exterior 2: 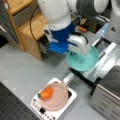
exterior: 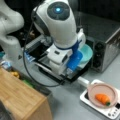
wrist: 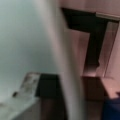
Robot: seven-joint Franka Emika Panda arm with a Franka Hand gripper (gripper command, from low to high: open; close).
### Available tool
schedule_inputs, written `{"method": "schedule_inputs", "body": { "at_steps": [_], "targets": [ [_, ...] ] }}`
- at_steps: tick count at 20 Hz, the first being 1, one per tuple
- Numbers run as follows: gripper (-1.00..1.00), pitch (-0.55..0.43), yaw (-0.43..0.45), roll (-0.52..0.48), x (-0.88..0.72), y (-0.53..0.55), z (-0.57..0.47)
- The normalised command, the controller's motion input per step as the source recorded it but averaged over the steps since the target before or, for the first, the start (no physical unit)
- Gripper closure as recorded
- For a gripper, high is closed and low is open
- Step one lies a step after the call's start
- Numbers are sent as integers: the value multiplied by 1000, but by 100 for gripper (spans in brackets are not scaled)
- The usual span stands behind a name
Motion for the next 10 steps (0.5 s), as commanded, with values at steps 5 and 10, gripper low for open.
{"method": "schedule_inputs", "body": {
  "at_steps": [5, 10],
  "targets": [
    [100, -362, -69, 94, -477, 146, -175],
    [100, -394, -38, 80, -453, 165, -190]
  ]
}}
